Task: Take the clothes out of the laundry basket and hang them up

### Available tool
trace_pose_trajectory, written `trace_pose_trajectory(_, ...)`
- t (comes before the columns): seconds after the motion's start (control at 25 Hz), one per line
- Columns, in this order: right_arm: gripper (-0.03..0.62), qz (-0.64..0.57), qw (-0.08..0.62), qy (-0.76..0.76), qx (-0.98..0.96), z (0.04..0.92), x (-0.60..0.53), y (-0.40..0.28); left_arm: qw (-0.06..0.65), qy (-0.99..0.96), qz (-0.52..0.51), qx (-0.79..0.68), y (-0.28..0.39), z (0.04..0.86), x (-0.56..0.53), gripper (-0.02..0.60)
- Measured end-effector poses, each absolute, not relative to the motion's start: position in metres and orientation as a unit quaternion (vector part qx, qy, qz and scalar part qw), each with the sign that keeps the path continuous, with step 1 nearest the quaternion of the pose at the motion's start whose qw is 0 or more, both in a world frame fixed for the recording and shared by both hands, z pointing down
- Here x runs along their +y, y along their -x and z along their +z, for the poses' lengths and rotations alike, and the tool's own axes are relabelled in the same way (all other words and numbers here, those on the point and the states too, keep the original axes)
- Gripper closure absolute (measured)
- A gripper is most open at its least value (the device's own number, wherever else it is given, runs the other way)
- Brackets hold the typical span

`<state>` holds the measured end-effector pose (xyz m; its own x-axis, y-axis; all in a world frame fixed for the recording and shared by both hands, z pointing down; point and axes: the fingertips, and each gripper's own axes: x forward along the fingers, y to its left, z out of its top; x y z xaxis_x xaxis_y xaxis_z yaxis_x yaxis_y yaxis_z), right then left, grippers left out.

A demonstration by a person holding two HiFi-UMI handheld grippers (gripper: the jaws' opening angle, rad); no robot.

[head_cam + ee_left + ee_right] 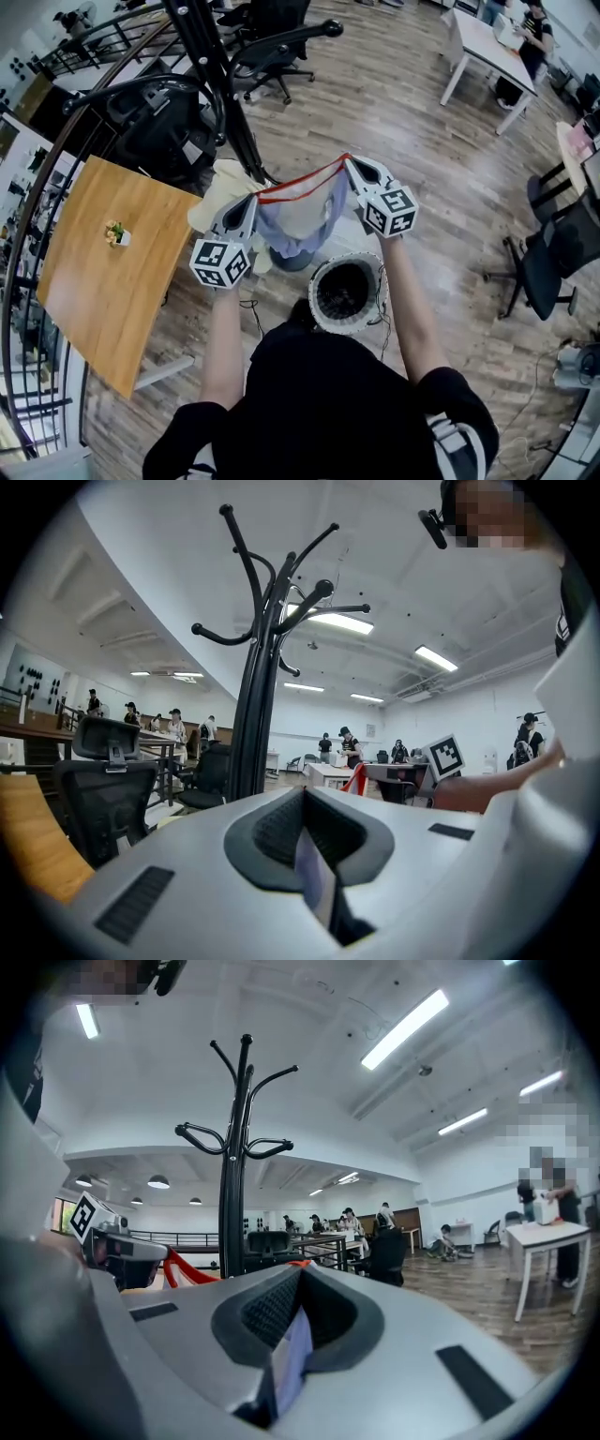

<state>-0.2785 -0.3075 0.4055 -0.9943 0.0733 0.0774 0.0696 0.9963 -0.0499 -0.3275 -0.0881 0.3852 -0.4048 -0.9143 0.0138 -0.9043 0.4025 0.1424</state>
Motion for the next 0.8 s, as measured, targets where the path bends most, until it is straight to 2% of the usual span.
trace_pose_trajectory(0.44, 0.585, -0.007, 0.013, 0.069, -0.997, 0.362, -0.301, 0.347, 0.004, -0.514, -0.047, -0.857, 0.372, 0.349, -0.084, 0.558)
trace_pose_trajectory(0.8, 0.585, -0.017, 0.085, 0.092, -0.992, 0.423, -0.293, 0.384, 0.046, -0.491, -0.010, -0.870, 0.390, 0.397, -0.092, 0.558)
